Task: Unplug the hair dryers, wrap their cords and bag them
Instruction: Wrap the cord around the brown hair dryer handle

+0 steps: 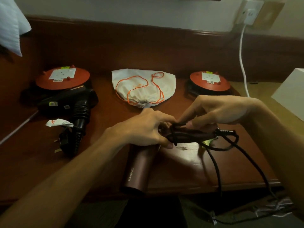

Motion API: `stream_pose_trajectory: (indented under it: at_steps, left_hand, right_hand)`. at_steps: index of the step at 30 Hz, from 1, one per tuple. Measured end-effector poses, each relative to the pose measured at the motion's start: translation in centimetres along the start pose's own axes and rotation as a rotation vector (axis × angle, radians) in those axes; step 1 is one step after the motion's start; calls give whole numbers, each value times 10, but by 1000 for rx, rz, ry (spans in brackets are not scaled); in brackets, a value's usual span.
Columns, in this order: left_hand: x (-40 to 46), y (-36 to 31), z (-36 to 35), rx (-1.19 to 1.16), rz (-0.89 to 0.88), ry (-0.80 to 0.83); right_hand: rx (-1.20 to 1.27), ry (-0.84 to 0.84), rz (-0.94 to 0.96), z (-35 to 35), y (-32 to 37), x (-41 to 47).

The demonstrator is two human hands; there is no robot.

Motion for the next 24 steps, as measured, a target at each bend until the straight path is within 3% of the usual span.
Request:
stream_pose_trajectory:
  at_steps: [5,9,16,19,24]
  left_hand:
    - [-10,7,13,-148,-22,-107]
    - [-14,3,12,-143,-47,-98]
    - [-6,9,19,-175,-32,-182]
    - [-2,14,27,-173,-19,-233]
    - [6,21,28,-160,16,-273]
  right_hand:
    - [-284,-226,-120,-18,23,-16]
    - [-588,-359,-198,-60,27,-22]
    - [-274,-1031,98,-72,13,-41]
    - [-143,-1007,151,-77,-5,-37]
    - [-184,-732,96,-89,-20,-23]
Point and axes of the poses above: each hand's wrist, its own x-axis towards the middle knuckle, its own z-axis out of the back of the hand, y = z × x, the point moved 9 cm from there along x, towards the middle knuckle, and after that the axes turned 13 degrees about z, right-handed, at the moved point
